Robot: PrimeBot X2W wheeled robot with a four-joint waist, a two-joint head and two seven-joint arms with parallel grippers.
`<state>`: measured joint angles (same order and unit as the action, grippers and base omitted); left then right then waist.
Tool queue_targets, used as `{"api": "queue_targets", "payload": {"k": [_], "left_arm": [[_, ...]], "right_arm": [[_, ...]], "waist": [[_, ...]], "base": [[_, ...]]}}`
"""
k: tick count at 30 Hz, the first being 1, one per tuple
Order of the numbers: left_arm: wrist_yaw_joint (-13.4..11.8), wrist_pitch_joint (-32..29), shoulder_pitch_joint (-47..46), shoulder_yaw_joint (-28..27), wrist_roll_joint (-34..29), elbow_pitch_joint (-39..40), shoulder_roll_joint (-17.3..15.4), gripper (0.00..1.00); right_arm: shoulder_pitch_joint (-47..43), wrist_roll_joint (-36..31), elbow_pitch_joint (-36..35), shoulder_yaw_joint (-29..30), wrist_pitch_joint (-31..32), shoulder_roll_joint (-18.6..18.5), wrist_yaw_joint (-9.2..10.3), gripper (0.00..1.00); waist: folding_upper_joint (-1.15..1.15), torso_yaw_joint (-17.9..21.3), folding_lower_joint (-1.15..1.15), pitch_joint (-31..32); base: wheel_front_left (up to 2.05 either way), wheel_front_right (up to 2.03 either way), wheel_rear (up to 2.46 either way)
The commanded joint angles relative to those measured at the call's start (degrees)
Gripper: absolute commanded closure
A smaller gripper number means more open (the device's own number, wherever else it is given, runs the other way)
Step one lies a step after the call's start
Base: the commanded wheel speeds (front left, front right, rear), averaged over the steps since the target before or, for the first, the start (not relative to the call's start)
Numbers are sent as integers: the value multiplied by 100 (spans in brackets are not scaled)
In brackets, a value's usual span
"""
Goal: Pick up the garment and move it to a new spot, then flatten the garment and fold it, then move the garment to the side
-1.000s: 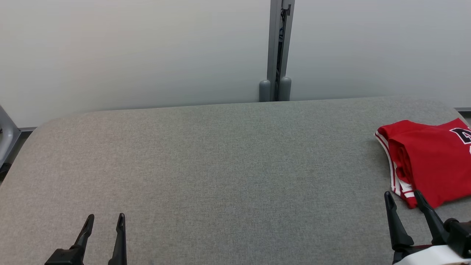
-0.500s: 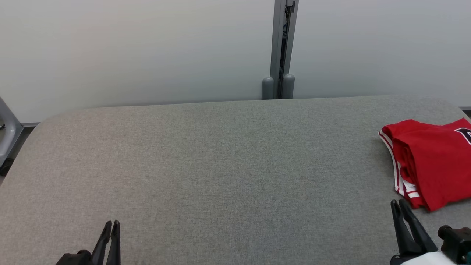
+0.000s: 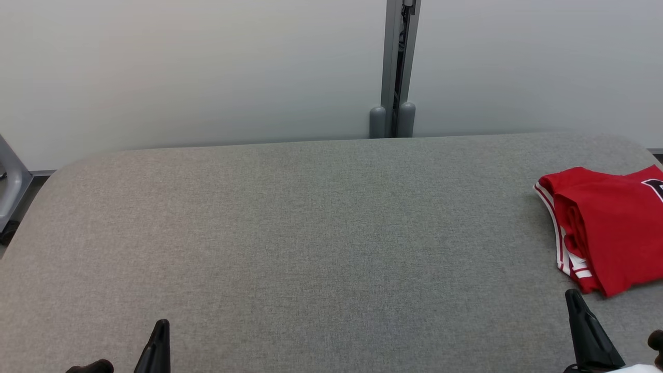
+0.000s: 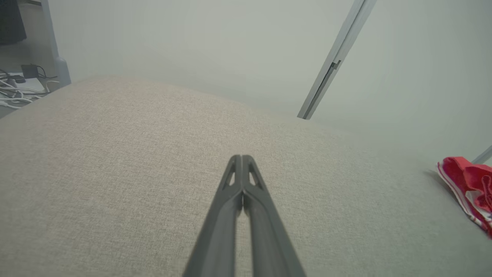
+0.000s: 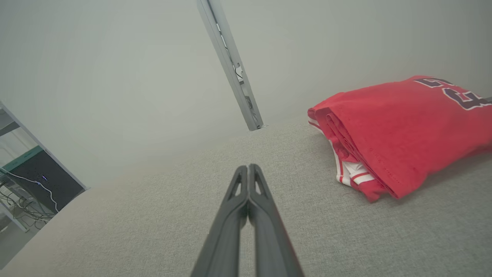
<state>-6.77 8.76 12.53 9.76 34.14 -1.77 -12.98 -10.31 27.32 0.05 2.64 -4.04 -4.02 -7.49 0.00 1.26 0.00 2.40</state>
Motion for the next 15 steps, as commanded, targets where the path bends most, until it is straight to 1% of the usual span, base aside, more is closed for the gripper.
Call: {"api": "queue_targets", "payload": {"k": [1,15], "left_arm": [[66,-17,-11,-79,236,150,-18,100],[339,-186,143,-207,1395,403,112,100]], "right_arm": [[-18,284,-184,20,37,-81,0,100],[-275,1637,-445,97,208,-122,0,100]], "waist": [[0,-2,0,-3],[0,-17,0,-34]], "base": [[0,0,0],[0,0,0]]}}
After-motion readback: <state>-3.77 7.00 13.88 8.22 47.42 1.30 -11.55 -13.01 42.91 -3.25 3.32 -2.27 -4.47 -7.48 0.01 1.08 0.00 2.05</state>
